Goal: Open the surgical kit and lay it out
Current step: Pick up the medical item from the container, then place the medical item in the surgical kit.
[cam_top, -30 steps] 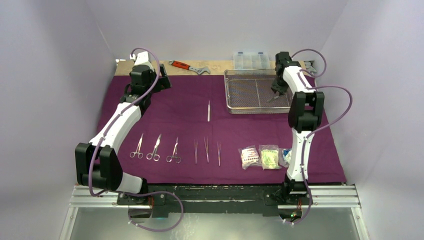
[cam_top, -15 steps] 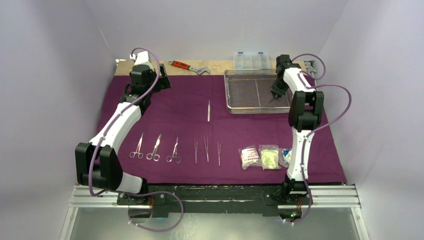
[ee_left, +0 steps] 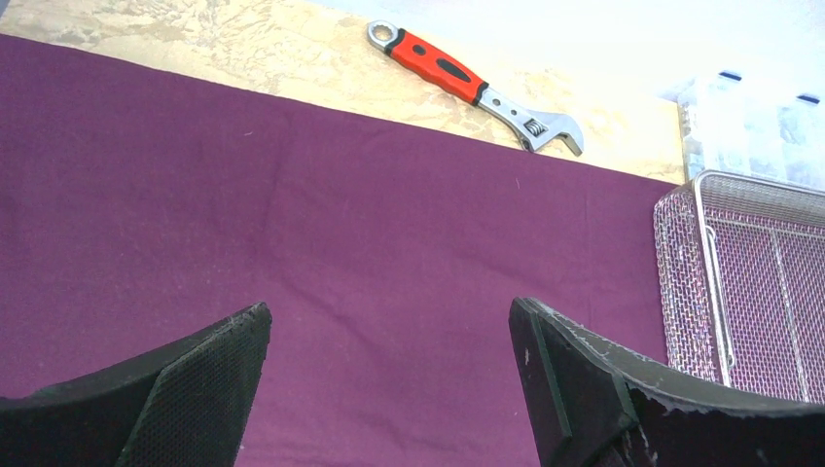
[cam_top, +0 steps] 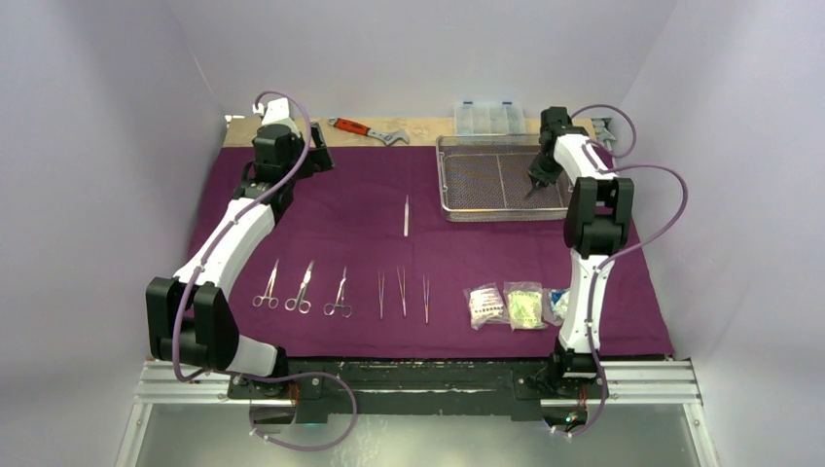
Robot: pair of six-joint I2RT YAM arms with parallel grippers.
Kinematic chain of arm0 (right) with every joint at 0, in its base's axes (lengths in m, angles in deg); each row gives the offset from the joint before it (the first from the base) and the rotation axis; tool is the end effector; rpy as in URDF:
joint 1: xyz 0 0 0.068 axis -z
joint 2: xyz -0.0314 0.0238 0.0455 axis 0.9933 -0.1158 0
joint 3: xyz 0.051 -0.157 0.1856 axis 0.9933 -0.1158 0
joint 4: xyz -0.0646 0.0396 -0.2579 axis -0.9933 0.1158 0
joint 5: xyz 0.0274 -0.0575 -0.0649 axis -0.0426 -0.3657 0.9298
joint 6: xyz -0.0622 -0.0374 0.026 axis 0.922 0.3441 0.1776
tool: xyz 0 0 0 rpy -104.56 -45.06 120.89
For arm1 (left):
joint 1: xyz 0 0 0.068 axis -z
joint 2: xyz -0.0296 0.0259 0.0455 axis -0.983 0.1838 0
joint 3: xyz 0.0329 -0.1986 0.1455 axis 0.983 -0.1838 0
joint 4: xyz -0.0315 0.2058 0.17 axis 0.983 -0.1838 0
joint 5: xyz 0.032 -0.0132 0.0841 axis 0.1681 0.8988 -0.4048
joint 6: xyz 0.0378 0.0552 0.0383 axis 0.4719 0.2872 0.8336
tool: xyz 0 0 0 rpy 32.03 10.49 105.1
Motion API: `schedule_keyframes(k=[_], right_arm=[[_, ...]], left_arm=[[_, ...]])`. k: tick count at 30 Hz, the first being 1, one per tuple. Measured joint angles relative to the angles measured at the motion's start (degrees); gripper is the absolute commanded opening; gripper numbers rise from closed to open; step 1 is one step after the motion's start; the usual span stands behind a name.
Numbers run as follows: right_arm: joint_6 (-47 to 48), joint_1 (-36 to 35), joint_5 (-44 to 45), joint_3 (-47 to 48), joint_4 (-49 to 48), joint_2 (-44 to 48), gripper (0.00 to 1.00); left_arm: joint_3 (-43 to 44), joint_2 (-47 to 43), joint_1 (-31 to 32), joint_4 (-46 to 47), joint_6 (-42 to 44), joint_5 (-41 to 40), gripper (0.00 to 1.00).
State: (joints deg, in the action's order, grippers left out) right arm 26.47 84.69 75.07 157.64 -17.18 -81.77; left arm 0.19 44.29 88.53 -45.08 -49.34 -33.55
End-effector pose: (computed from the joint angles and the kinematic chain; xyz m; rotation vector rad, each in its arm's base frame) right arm 0.4970 -0.0274 0.1313 0.9321 2.4892 -0.1329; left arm 0.3703 -0.0489 0.2808 -0.3168 1.9469 -0.1892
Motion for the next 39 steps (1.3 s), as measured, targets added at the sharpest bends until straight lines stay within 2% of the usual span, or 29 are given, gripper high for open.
schedule_keyframes(k=[8, 18, 23, 31, 35, 39], right_arm=[[0.2, -0.2, -1.6, -5.0, -4.3, 6.1, 0.1], [0.2, -3.8, -3.7, -4.4, -7.3, 14.3, 0.1], [0.2, -11.2, -4.9, -2.5, -7.3, 14.1, 0.11], [-0.8, -28.5, -7.9, 0.9, -10.9, 13.0, 0.11], [-1.4, -34.7, -10.0, 2.3, -13.0, 8.9, 0.1], [-1.8, -37.8, -10.9, 3.7, -13.7, 3.0, 0.1]], left_arm=[[0.0, 0.5, 0.0, 0.0, 0.0, 1.2, 0.92], [0.1, 0.5, 0.0, 0.0, -0.1, 1.4, 0.92], [0.1, 0.5, 0.0, 0.0, -0.5, 1.4, 0.91], [0.1, -0.2, 0.0, -0.7, -0.5, 0.0, 0.91], [0.1, -2.1, 0.0, -2.2, -0.5, -1.1, 0.91], [0.0, -3.9, 0.0, -3.1, -0.5, -1.6, 0.91]])
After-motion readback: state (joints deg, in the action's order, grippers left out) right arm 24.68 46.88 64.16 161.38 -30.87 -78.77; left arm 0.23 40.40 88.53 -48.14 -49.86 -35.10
